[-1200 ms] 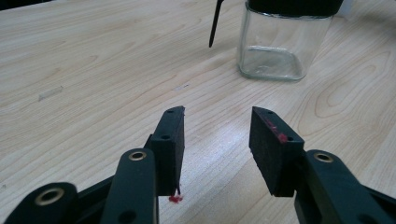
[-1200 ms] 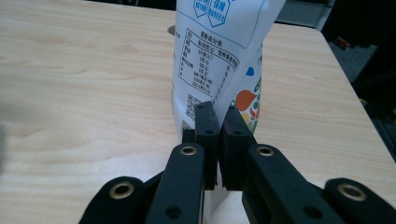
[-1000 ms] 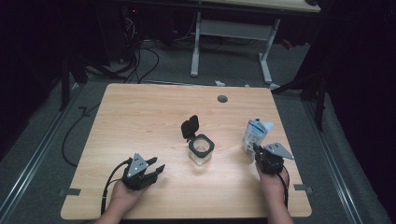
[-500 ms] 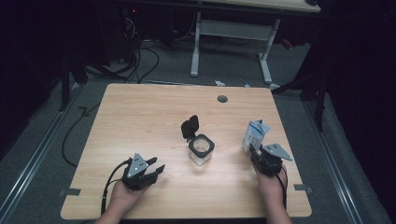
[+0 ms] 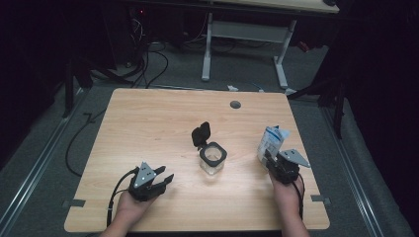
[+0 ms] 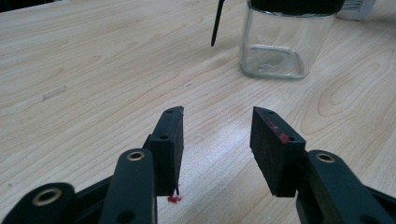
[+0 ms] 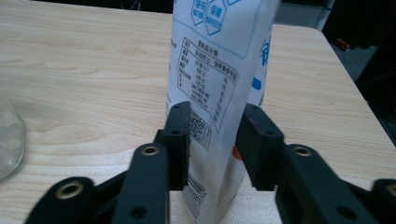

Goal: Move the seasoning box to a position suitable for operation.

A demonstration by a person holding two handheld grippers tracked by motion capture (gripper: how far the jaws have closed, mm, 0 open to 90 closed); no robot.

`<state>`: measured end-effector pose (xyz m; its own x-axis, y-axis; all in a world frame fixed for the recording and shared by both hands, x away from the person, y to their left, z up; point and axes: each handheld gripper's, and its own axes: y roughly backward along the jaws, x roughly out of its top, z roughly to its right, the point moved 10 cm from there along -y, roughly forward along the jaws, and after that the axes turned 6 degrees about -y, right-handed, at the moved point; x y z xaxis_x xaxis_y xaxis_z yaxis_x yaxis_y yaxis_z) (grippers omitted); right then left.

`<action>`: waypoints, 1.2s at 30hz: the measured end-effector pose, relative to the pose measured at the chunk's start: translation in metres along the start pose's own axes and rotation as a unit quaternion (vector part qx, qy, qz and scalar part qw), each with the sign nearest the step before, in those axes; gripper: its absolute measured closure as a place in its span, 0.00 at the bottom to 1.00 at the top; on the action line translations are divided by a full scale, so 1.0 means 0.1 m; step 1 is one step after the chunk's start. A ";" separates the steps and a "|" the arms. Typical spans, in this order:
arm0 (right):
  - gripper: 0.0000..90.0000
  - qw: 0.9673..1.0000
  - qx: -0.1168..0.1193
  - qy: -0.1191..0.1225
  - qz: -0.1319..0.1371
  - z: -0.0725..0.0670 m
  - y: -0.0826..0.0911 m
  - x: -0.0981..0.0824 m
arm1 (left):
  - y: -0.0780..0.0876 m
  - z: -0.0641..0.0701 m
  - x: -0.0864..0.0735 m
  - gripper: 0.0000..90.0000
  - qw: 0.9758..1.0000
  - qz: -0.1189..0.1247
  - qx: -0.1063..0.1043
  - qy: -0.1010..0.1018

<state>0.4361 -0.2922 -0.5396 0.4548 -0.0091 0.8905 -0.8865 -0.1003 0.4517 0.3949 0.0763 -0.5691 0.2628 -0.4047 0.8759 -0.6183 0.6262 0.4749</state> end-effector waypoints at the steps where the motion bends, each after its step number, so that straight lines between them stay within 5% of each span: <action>1: 0.79 1.000 0.001 -0.001 -0.001 0.00 0.00 0.00 | 0.00 0.00 0.00 0.61 1.000 0.000 0.000 0.000; 11: 0.96 1.000 0.007 0.005 0.003 0.01 0.02 -0.01 | 0.00 0.01 0.00 0.60 1.000 0.000 -0.001 -0.001; 36: 0.99 0.999 0.039 0.017 -0.027 -0.01 0.03 0.01 | 0.02 0.08 0.02 0.53 1.000 0.007 -0.019 -0.022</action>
<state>0.4342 -0.2915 -0.5372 0.4966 0.0319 0.8674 -0.8512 -0.1774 0.4939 0.3888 0.0716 -0.5668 0.2210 -0.4251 0.8777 -0.5924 0.6564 0.4671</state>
